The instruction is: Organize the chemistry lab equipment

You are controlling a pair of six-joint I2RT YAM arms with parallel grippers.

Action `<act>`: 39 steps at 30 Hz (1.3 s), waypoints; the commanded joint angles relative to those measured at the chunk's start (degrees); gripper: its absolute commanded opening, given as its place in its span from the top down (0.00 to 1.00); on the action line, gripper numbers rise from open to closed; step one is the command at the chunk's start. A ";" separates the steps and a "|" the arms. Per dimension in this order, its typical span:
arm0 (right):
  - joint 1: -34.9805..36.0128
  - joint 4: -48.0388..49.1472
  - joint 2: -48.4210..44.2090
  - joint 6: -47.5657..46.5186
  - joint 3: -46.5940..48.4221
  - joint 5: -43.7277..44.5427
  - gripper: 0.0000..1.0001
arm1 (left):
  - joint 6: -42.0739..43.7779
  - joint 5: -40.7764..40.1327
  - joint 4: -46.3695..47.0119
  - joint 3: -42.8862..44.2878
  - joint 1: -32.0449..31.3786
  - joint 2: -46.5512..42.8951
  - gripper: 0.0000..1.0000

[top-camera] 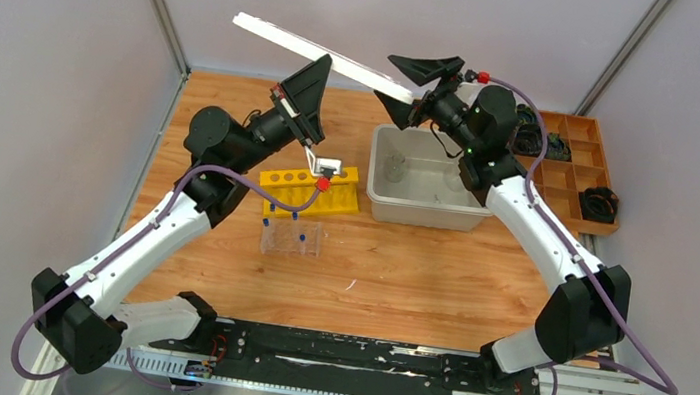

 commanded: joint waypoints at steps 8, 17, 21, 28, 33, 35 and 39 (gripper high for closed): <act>-2.94 8.78 -1.27 -1.70 -0.05 3.54 0.73 | 2.94 4.51 3.87 -3.97 -0.63 -1.67 0.96; -10.88 6.70 -4.48 -9.06 0.00 0.39 0.89 | 2.62 2.58 1.56 -9.04 -0.63 -1.59 0.00; -18.15 -2.54 -10.30 -16.71 -2.54 -1.26 0.89 | -4.28 -2.68 -10.72 -9.00 -0.64 -4.14 0.00; -29.65 -13.06 -18.17 -25.02 -12.44 -9.58 0.91 | -23.43 -14.38 -52.64 6.16 -1.27 -0.83 0.00; -32.64 -14.05 -22.93 -27.02 -20.50 -12.31 0.93 | -53.82 -17.82 -67.72 24.02 -1.30 8.33 0.00; -32.67 -16.49 -23.68 -29.30 -21.16 -13.10 0.93 | -65.37 -17.46 -72.88 30.35 -1.22 11.86 0.00; -32.66 -19.77 -25.39 -33.27 -23.35 -13.95 0.94 | -78.60 -14.86 -75.10 35.22 -1.25 15.05 0.00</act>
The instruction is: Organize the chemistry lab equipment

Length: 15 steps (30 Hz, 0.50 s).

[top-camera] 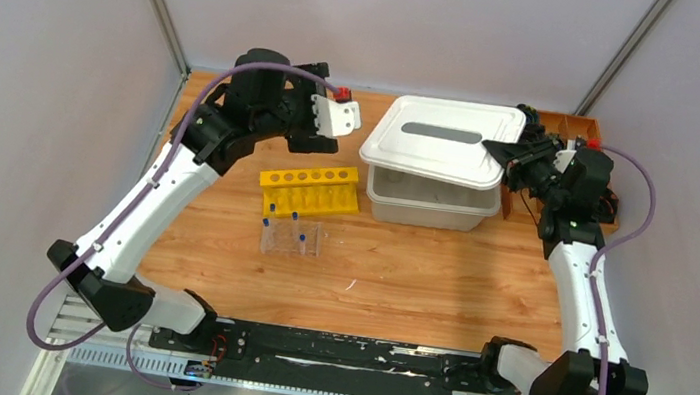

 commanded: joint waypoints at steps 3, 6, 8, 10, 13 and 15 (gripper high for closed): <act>-0.72 -2.15 -4.30 -7.09 -2.44 -4.15 0.93 | -27.84 2.41 -9.77 4.39 -0.36 3.61 0.02; -0.76 -3.54 -4.30 -9.76 -2.72 -4.43 0.93 | -31.11 2.88 -9.79 4.94 -0.36 5.59 0.04; -0.71 -4.34 -3.76 -11.25 -2.91 -4.62 0.92 | -32.29 2.70 -9.71 5.29 -0.29 7.55 0.06; -0.70 -4.78 -2.98 -12.50 -3.42 -4.76 0.91 | -33.03 2.16 -9.68 5.72 -0.31 9.21 0.06; -0.91 -5.00 -1.69 -14.11 -3.83 -4.77 0.90 | -33.06 0.51 -7.70 4.83 -0.35 11.30 0.05; -1.02 -5.32 -0.48 -15.64 -3.41 -4.68 0.90 | -32.86 0.43 -6.45 4.38 -0.36 12.42 0.05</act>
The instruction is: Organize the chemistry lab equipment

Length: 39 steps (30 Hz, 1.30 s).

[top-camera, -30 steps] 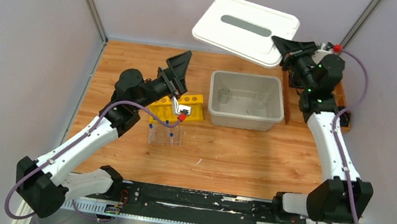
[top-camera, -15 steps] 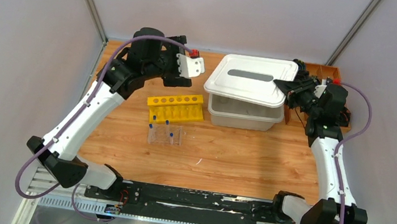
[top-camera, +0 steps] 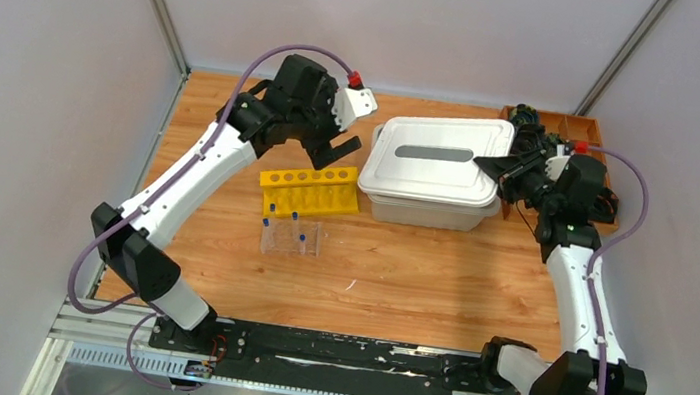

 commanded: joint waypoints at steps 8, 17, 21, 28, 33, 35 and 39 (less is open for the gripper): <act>-1.76 -7.11 4.08 -11.52 2.51 0.52 0.74 | -4.83 1.99 5.74 -0.10 -0.27 4.79 0.06; -2.15 -16.03 9.21 -18.01 9.56 5.73 0.52 | -3.73 1.13 10.29 -2.14 -0.29 9.66 0.11; -2.10 -20.20 11.81 -20.93 12.38 6.53 0.40 | -4.98 3.04 10.84 -2.05 -0.29 10.72 0.11; -2.05 -28.86 14.73 -26.68 17.51 10.78 0.29 | -3.50 2.92 10.90 -2.87 -0.37 11.15 0.13; -1.48 -34.23 17.88 -30.67 22.79 14.37 0.25 | -4.19 3.58 10.90 -2.17 -0.36 10.97 0.13; -0.74 -35.68 19.20 -32.25 24.41 16.14 0.24 | -4.88 4.15 10.90 -1.86 -0.38 10.88 0.13; 0.91 -37.36 21.16 -34.66 26.54 20.99 0.23 | -6.03 5.04 10.91 -1.57 -0.37 10.73 0.12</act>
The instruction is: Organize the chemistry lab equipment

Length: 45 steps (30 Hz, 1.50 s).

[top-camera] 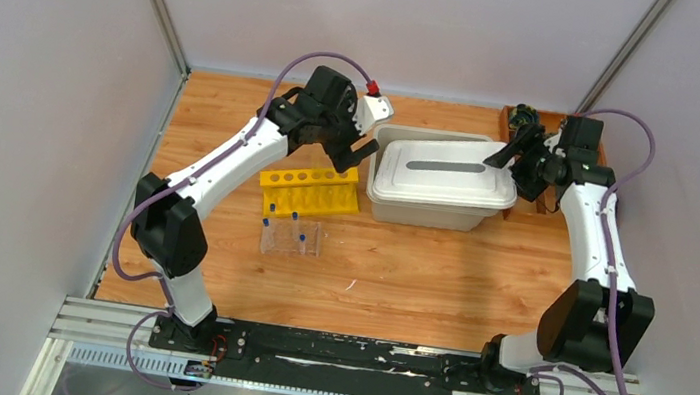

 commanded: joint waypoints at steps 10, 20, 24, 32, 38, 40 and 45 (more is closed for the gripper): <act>2.21 -6.37 1.58 -7.89 0.55 12.34 0.23 | -3.85 3.70 1.35 1.27 -0.37 -0.68 0.10; 3.35 -6.01 3.05 -8.67 1.16 11.81 0.22 | -10.49 8.50 1.29 3.97 -0.46 1.28 0.00; 4.74 -5.20 3.62 -7.94 1.22 11.41 0.27 | -12.73 9.51 1.31 5.03 -0.59 2.60 0.00; 7.18 -5.48 5.75 -8.54 4.84 13.49 0.27 | -11.47 7.23 0.55 3.76 -0.80 3.52 0.02; 7.24 -5.57 7.72 -8.72 7.21 13.94 0.28 | -11.16 5.51 0.37 4.50 -0.74 4.81 0.04; 7.25 -5.56 8.26 -9.01 7.91 14.20 0.28 | -10.95 5.01 0.38 4.64 -0.81 5.34 0.04; 7.25 -5.65 10.27 -9.27 9.91 14.22 0.29 | -11.49 5.13 0.38 5.74 -0.81 6.61 0.05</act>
